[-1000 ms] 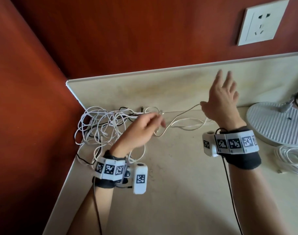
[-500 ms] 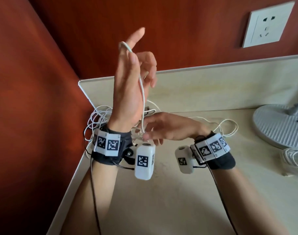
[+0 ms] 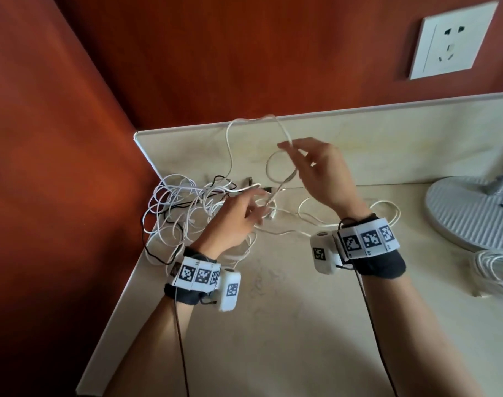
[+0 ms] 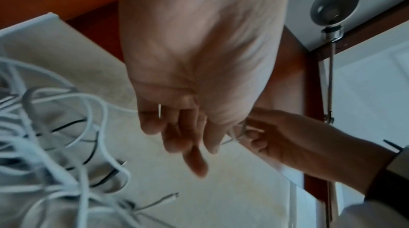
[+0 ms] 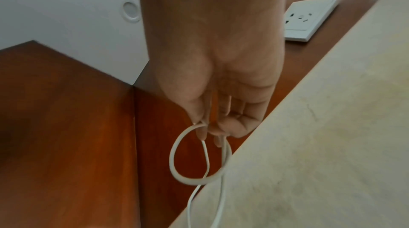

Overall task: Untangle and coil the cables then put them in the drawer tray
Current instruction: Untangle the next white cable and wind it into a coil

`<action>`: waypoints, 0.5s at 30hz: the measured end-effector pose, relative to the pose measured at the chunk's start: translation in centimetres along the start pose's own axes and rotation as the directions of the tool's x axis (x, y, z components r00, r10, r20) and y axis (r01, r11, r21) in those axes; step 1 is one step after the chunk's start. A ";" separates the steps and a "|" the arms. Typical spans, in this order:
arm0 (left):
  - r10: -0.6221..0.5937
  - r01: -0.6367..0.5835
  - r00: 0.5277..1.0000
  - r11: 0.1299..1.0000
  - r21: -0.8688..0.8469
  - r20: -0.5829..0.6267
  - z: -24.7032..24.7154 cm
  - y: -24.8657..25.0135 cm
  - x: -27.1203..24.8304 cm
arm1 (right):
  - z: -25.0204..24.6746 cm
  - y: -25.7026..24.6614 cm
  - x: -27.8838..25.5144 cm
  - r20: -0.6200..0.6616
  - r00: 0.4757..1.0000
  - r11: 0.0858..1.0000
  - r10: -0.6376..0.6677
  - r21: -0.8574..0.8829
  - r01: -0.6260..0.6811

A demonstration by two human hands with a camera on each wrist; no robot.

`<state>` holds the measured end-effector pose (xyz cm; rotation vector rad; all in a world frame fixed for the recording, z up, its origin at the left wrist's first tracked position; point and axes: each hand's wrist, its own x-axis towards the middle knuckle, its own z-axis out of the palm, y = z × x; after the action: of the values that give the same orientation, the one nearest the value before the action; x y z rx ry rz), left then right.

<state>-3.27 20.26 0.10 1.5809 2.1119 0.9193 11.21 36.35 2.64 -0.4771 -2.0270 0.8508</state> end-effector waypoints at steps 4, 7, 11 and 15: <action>-0.027 0.027 0.999 1.000 -0.009 -0.032 0.5 -1.4 -0.4 | -1.9 0.2 0.1 0.004 0.981 0.954 0.192 0.236 -0.188; -0.017 0.008 0.998 0.991 -0.136 -0.066 0.7 -0.5 -0.7 | -2.4 0.4 -0.1 0.085 0.964 0.913 0.251 0.311 -0.265; 0.086 -0.111 0.992 0.933 -0.341 -0.088 1.1 2.4 -0.7 | -2.7 0.2 0.0 0.184 0.952 0.896 0.245 0.331 -0.295; 0.147 -0.184 0.979 0.935 -0.302 -0.140 1.8 5.1 -0.3 | -2.6 -0.4 -0.3 0.231 0.933 0.861 0.277 0.371 -0.348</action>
<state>1.53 21.38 2.20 1.5864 1.8078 1.3593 13.55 36.90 3.73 -0.5165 -1.8733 1.5250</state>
